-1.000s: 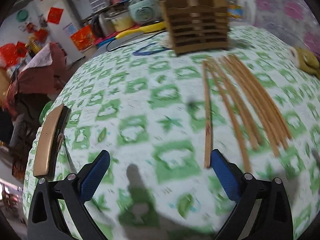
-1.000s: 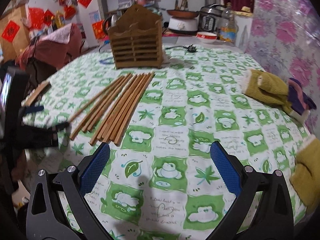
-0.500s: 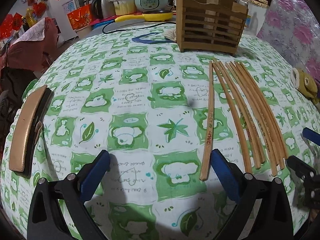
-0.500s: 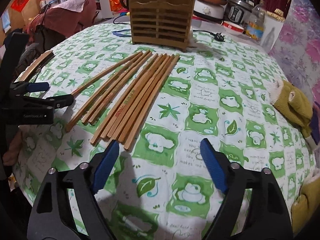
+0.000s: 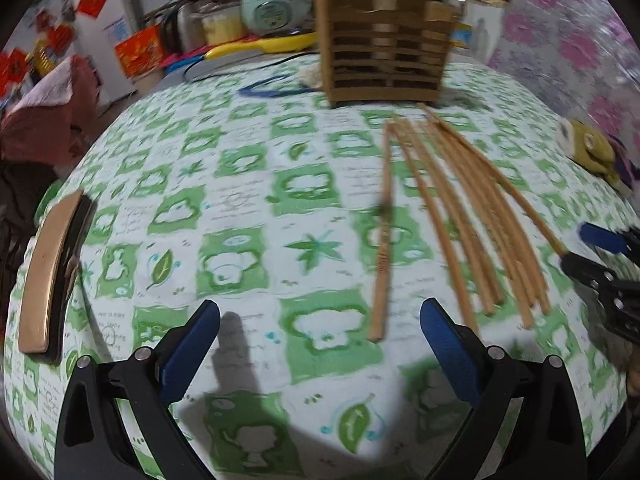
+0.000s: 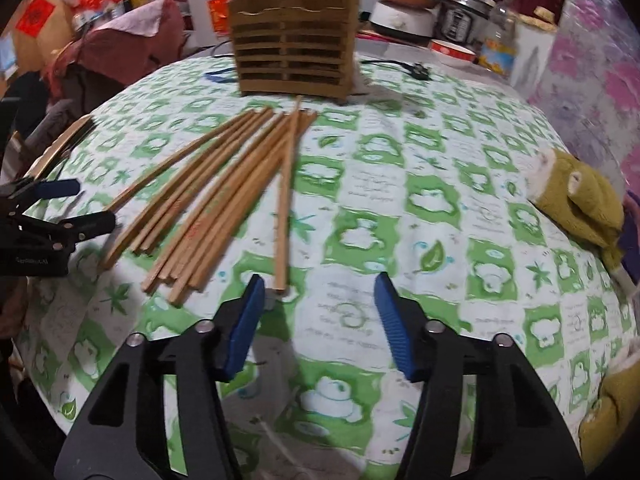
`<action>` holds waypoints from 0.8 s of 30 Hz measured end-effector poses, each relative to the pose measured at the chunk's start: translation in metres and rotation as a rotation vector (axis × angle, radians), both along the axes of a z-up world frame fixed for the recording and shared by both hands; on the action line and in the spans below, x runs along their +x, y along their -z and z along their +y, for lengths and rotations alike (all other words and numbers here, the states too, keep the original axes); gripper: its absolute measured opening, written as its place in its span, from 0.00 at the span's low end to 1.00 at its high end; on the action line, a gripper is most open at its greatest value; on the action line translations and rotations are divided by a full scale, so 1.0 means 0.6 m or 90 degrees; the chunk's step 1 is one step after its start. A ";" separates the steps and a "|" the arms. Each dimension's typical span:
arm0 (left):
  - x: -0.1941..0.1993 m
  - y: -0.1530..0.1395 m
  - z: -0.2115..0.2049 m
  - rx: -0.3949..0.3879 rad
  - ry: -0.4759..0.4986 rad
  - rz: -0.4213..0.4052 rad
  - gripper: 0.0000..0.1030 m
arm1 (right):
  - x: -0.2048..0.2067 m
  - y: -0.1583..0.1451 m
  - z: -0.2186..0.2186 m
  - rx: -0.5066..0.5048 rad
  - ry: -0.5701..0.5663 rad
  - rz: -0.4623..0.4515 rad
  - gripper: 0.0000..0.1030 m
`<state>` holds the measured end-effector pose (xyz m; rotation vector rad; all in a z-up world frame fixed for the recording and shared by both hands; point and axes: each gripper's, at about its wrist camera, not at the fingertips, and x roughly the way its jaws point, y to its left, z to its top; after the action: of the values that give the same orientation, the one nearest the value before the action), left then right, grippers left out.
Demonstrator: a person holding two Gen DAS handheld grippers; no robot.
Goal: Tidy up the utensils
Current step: 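Lower the right tool onto one bamboo chopstick and close it while the left tool grasps another, then lift the chopsticks and carry them over the wooden caddy with both tools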
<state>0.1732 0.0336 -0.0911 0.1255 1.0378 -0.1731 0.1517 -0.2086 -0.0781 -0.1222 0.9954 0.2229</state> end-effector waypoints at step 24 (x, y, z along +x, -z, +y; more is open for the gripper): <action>-0.008 -0.039 0.003 -0.105 0.045 -0.040 0.06 | -0.006 -0.024 -0.001 0.050 -0.018 -0.045 0.06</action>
<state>0.1685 0.0352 -0.0677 0.0187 0.9524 -0.3164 0.1479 -0.2093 -0.0638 -0.0722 0.9131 0.2819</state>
